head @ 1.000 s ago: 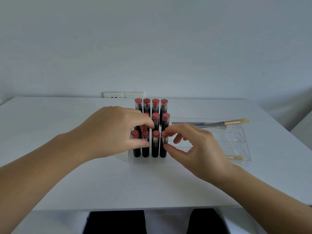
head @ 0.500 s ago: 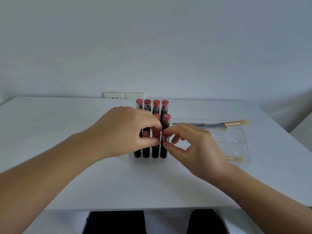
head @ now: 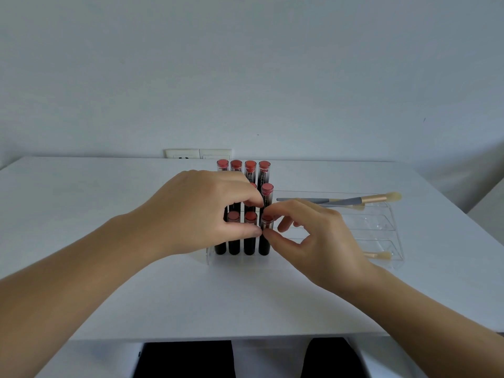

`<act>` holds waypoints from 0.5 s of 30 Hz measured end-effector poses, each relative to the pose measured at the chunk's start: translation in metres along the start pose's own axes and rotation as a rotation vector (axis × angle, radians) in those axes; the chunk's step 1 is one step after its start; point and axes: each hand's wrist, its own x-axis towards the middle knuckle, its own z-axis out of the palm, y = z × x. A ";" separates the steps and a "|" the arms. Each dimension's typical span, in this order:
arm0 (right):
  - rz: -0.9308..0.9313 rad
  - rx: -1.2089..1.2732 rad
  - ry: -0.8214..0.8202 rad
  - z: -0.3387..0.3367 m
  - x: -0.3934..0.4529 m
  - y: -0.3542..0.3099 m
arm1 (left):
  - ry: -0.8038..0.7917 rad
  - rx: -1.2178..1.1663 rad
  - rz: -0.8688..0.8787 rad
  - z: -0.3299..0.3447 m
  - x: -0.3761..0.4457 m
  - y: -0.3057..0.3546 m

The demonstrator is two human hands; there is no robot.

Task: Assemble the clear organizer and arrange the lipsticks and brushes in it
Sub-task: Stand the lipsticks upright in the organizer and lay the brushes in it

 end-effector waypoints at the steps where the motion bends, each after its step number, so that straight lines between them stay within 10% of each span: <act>1: 0.002 -0.004 -0.005 -0.001 0.000 -0.001 | 0.008 -0.002 0.005 0.000 0.000 0.000; 15: 0.157 -0.284 -0.085 -0.110 0.023 0.069 | 0.083 0.014 0.203 0.001 0.026 0.013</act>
